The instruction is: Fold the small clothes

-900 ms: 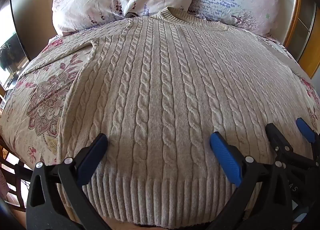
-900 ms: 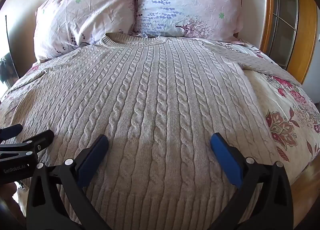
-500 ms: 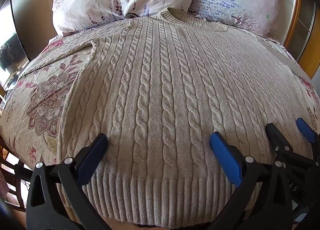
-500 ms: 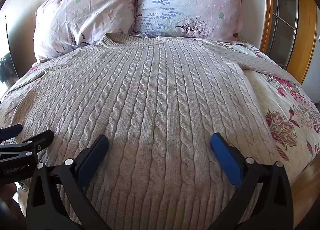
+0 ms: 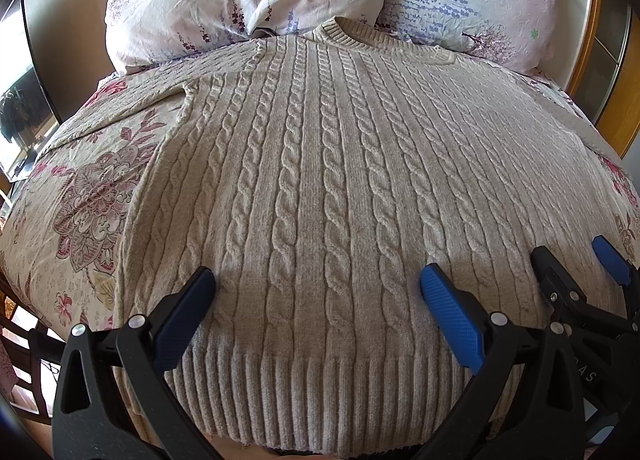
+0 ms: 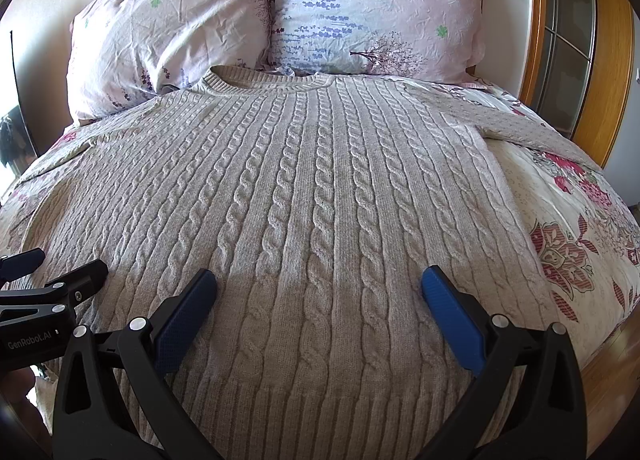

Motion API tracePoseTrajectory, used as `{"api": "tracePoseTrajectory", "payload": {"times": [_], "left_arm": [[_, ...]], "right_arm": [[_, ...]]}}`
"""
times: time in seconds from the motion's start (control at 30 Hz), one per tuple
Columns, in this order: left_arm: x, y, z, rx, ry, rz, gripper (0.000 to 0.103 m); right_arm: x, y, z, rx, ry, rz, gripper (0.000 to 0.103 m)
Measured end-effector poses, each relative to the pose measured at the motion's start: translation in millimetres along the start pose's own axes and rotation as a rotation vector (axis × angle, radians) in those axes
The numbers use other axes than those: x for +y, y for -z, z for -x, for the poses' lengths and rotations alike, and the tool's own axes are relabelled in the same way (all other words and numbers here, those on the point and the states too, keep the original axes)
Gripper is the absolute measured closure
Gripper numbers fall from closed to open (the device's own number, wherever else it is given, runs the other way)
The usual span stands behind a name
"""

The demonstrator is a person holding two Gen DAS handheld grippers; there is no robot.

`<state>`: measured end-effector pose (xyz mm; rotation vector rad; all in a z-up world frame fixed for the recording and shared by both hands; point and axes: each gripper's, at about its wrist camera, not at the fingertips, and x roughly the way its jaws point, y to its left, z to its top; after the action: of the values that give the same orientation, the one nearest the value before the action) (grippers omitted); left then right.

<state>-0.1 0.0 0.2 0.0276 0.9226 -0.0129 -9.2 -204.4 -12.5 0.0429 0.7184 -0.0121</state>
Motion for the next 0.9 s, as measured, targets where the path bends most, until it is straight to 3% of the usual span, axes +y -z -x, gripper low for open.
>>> {"api": "tracePoseTrajectory", "payload": {"times": [0.9], "left_arm": [[0.0,-0.1,0.2,-0.004,0.0,0.0,0.002]], "right_arm": [[-1.8,-2.5,-0.1,0.012,0.003,-0.001,0.001]]}}
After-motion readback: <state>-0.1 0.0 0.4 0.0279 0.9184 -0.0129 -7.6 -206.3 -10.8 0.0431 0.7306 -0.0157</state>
